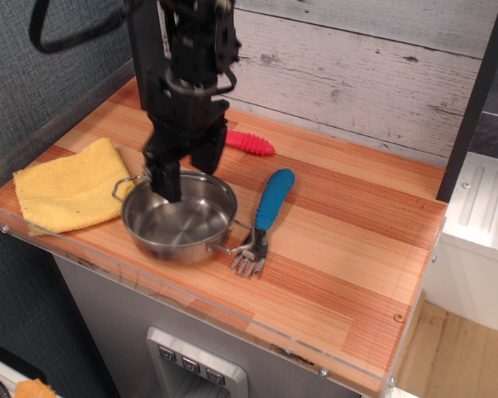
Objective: Move pot to the right of the blue fork
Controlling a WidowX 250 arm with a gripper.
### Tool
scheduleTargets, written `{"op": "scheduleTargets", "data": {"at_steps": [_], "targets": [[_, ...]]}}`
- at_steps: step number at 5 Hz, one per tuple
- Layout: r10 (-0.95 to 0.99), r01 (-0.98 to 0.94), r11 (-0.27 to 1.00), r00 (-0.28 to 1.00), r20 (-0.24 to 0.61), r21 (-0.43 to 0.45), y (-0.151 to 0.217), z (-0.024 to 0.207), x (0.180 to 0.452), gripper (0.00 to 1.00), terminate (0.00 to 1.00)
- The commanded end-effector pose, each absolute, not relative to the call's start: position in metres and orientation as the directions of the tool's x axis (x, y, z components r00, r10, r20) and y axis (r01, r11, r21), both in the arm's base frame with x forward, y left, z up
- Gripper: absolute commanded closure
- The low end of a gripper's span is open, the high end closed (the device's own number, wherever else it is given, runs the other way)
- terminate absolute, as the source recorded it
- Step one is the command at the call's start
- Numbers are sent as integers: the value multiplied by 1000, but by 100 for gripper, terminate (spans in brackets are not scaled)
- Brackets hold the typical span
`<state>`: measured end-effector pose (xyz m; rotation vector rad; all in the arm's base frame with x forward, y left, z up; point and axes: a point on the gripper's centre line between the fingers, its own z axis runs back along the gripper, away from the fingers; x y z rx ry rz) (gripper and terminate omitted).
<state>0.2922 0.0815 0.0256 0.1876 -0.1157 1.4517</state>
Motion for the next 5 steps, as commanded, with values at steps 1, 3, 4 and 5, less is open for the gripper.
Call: {"op": "scheduleTargets", "data": {"at_steps": [1,3,4,5], "targets": [[986,-998,62,66,152,27,87,22,298,0,0],[986,-997,78,75,150,-17,86,24,298,100,0],[983,-994,112,109,150,-17,87,31,298,100,0],[978,-992,129,128,167,3,86,44,299,100,0]]}}
